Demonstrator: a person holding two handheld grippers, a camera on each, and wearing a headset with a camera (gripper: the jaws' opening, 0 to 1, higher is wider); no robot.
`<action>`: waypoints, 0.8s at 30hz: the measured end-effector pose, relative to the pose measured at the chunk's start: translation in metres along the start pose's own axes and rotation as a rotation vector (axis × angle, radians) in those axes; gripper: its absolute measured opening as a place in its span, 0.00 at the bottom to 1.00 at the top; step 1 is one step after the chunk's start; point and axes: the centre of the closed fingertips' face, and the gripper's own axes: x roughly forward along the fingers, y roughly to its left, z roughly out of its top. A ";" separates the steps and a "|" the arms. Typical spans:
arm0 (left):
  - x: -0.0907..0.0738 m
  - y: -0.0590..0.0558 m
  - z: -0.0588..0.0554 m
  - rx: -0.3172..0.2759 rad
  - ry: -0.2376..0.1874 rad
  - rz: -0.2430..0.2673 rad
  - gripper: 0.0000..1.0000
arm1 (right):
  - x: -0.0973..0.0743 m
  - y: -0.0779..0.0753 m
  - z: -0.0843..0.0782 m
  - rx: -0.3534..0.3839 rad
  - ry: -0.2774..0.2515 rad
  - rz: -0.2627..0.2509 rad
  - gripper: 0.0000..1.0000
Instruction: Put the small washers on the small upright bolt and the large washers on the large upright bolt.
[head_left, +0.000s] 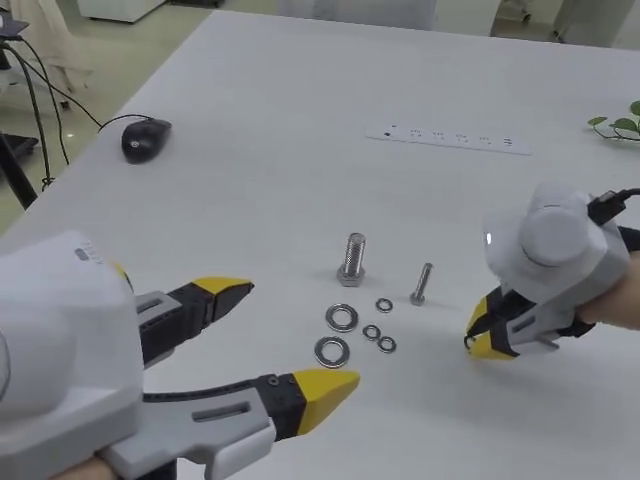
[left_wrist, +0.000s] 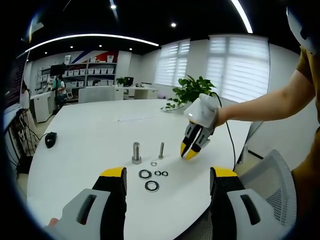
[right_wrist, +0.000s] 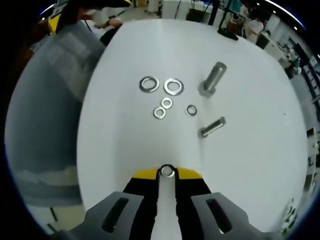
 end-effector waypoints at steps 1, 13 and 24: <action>0.000 0.000 0.000 -0.001 -0.001 0.000 0.67 | -0.005 -0.002 0.004 -0.002 -0.003 -0.002 0.12; 0.002 -0.004 0.000 -0.006 -0.007 -0.008 0.67 | -0.038 -0.035 0.046 -0.032 -0.049 -0.060 0.12; 0.002 -0.003 -0.002 -0.013 -0.002 -0.011 0.67 | -0.031 -0.055 0.058 -0.083 -0.011 -0.052 0.12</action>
